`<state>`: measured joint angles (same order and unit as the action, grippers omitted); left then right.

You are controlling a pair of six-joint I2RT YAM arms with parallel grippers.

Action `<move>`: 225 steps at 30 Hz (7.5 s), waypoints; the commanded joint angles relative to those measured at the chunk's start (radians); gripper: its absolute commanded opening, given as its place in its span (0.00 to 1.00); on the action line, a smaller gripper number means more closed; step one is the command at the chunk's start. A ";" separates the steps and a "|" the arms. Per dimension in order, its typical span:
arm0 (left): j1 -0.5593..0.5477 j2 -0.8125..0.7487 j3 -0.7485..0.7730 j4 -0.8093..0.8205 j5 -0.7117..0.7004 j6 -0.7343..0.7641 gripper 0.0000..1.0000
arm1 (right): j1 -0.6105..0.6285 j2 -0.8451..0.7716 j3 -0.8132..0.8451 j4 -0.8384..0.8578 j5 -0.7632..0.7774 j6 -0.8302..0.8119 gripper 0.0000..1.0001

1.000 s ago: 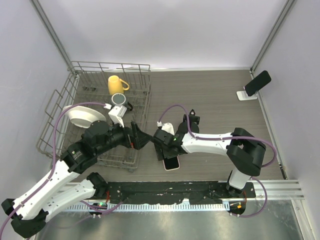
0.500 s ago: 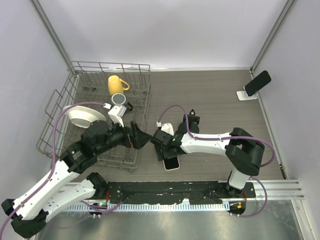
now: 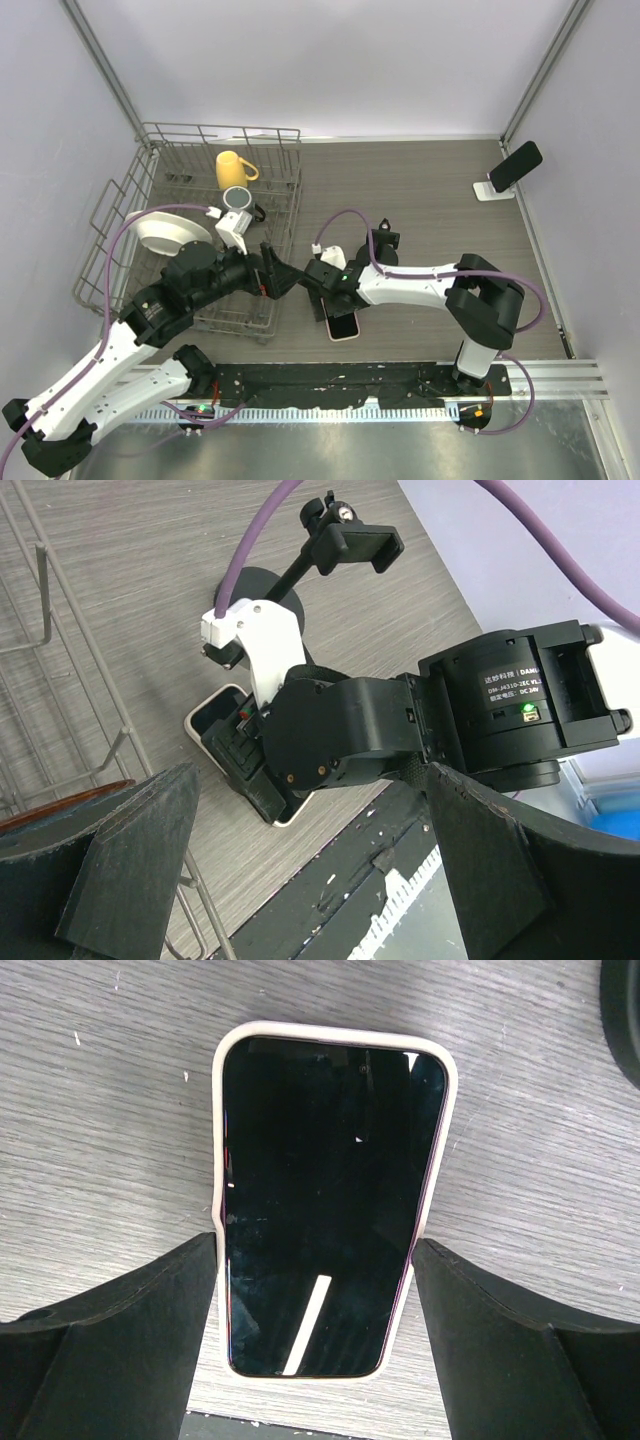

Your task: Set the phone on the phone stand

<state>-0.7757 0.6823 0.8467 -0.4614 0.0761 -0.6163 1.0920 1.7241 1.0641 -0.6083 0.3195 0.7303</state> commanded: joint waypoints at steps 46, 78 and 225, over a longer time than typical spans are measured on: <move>0.010 -0.012 0.023 0.036 -0.012 -0.077 1.00 | 0.075 -0.288 -0.249 0.344 0.204 -0.071 0.01; -0.057 0.471 0.054 0.382 0.191 -0.335 0.73 | 0.115 -0.934 -0.389 0.525 0.187 -0.325 0.01; -0.014 0.237 0.247 0.130 0.235 0.142 0.00 | -0.262 -0.597 -0.029 0.013 0.377 -0.250 0.31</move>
<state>-0.7898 0.9237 1.0828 -0.4461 0.2733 -0.4637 0.8394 1.1095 0.9951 -0.6586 0.6575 0.5068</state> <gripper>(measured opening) 0.197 0.320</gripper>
